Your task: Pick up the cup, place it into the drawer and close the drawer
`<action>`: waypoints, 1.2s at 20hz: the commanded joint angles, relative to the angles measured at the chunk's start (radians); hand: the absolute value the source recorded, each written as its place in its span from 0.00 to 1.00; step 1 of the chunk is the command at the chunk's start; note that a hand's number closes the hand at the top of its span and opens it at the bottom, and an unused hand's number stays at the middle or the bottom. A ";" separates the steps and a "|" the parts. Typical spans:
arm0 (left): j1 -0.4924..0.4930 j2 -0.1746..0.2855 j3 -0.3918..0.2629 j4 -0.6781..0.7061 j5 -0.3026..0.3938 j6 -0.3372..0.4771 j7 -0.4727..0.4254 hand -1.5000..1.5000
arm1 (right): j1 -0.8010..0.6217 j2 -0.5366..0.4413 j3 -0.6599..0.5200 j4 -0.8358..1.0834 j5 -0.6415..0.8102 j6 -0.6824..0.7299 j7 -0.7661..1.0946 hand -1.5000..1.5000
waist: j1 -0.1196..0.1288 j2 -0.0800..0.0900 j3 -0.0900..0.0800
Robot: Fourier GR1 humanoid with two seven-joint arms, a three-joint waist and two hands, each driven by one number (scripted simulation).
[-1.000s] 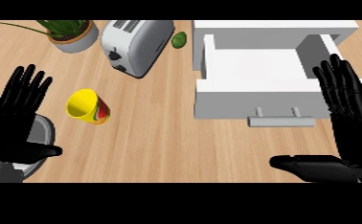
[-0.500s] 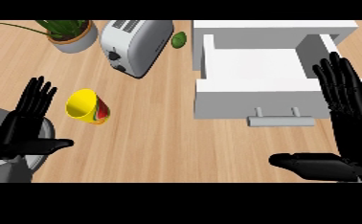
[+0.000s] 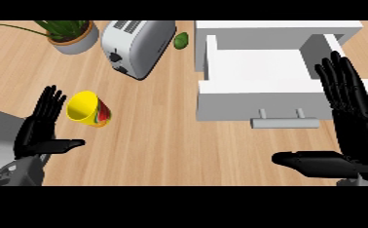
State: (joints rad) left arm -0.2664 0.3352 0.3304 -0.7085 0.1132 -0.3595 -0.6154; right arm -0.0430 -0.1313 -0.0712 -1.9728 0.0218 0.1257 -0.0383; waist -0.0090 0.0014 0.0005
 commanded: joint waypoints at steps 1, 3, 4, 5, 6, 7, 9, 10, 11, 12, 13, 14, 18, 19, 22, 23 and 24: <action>-0.086 0.065 0.033 0.227 -0.020 -0.038 -0.122 0.00 | -0.076 -0.044 -0.063 0.021 -0.060 0.031 0.044 0.00 | -0.002 0.003 -0.002; -0.099 0.025 0.012 0.320 -0.070 0.005 -0.237 0.00 | 0.033 0.003 -0.005 -0.003 -0.008 0.019 -0.024 0.00 | -0.014 0.006 -0.003; -0.133 0.072 0.041 0.358 -0.041 -0.031 -0.212 0.00 | 0.003 0.019 0.010 0.020 0.025 -0.007 -0.028 0.00 | -0.007 0.004 -0.003; -0.113 0.004 0.010 0.380 -0.079 0.019 -0.286 0.00 | -0.011 0.020 0.022 -0.017 0.015 -0.008 0.022 0.00 | -0.013 0.006 -0.004; -0.157 0.059 0.026 0.417 -0.061 -0.029 -0.263 0.00 | 0.011 0.021 0.025 -0.016 0.027 -0.004 0.016 0.00 | -0.007 0.003 -0.003; -0.171 0.058 0.032 0.452 -0.071 -0.004 -0.302 0.00 | 0.047 0.019 0.017 -0.045 -0.009 0.017 0.010 0.00 | -0.017 0.006 -0.004; -0.169 0.061 0.030 0.464 -0.076 -0.018 -0.344 0.00 | -0.054 -0.024 -0.040 0.031 -0.038 0.029 0.033 0.00 | -0.014 0.008 -0.004; -0.173 0.062 0.023 0.496 -0.089 -0.003 -0.347 0.00 | 0.010 0.024 0.041 -0.037 0.026 0.002 0.031 0.00 | -0.015 0.007 -0.004; -0.182 0.079 0.040 0.501 -0.072 -0.017 -0.350 0.00 | 0.011 0.001 -0.010 -0.027 -0.035 0.032 0.018 0.00 | -0.017 0.008 -0.004; -0.148 0.042 0.024 0.497 -0.089 0.011 -0.397 0.00 | 0.059 0.002 0.004 -0.084 -0.032 0.038 0.035 0.00 | -0.022 0.008 -0.005; -0.172 0.051 0.016 0.493 -0.097 0.003 -0.384 0.00 | -0.042 0.036 0.036 0.076 0.036 -0.002 -0.036 0.00 | -0.011 0.011 -0.005; -0.213 0.038 0.037 0.521 -0.079 0.027 -0.348 0.00 | -0.010 -0.009 -0.006 -0.027 -0.018 0.030 0.036 0.00 | -0.025 0.011 -0.005; -0.177 0.079 0.018 0.527 -0.103 -0.025 -0.398 0.00 | -0.006 -0.021 -0.017 -0.027 -0.031 0.044 0.050 0.00 | -0.021 0.010 -0.005; -0.200 0.088 0.025 0.525 -0.094 -0.042 -0.377 0.00 | -0.050 0.021 0.009 0.009 0.005 -0.002 0.035 0.00 | -0.016 0.011 -0.005; -0.219 0.070 0.020 0.534 -0.102 -0.016 -0.377 0.00 | -0.016 0.034 0.053 -0.019 0.028 0.005 0.042 0.00 | -0.021 0.011 -0.006; -0.226 0.044 0.021 0.538 -0.101 -0.004 -0.382 0.00 | -0.037 0.009 0.013 0.023 0.001 0.027 0.000 0.00 | -0.021 0.012 -0.005; -0.213 0.017 0.022 0.541 -0.100 0.012 -0.401 0.00 | -0.031 -0.018 -0.029 -0.019 -0.048 0.045 0.041 0.00 | -0.026 0.012 -0.006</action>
State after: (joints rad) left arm -0.4737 0.3771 0.3494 -0.1883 0.0143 -0.3017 -0.9351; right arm -0.0660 -0.1304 -0.0715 -1.9823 0.0061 0.1537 -0.0073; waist -0.0301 0.0119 -0.0044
